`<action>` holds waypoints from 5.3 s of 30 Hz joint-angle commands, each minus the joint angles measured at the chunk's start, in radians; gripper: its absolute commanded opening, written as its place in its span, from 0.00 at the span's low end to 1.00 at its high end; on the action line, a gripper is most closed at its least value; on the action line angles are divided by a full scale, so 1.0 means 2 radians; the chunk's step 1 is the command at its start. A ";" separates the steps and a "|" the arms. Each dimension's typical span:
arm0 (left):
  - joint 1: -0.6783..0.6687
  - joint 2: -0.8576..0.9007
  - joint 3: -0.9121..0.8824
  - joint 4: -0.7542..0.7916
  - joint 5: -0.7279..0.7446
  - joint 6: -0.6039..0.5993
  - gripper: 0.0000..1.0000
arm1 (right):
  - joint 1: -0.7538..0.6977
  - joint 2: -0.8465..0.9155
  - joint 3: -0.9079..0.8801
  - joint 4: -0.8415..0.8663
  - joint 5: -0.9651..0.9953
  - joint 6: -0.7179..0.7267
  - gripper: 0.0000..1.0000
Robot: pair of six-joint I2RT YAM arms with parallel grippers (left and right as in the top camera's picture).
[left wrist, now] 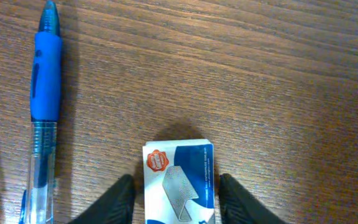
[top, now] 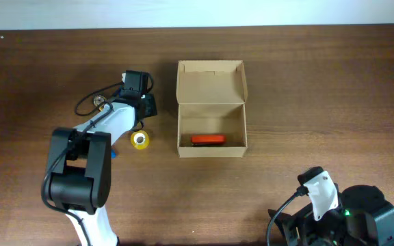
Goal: Pack container
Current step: 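Lower the left gripper onto the white staple box and grasp it, then carry the staple box into the box beside the stapler and release, then move the left gripper over the yellow tape roll and grasp it, then carry the tape roll into the box and release it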
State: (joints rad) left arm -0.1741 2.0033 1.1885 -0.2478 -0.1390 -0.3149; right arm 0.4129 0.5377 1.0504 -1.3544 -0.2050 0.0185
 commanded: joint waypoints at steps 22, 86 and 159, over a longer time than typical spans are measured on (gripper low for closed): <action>-0.014 -0.153 0.090 -0.104 0.006 0.082 0.19 | -0.001 -0.001 0.000 0.002 -0.005 -0.003 0.99; -0.070 -0.278 0.184 -0.315 0.045 0.280 0.69 | -0.001 -0.001 0.000 0.002 -0.005 -0.003 0.99; -0.005 -0.197 0.031 -0.112 0.099 0.156 0.35 | -0.001 -0.001 0.000 0.002 -0.005 -0.003 0.99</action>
State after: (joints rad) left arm -0.1459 1.6539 1.1900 -0.4706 0.0448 0.0025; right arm 0.4129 0.5377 1.0504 -1.3544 -0.2050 0.0174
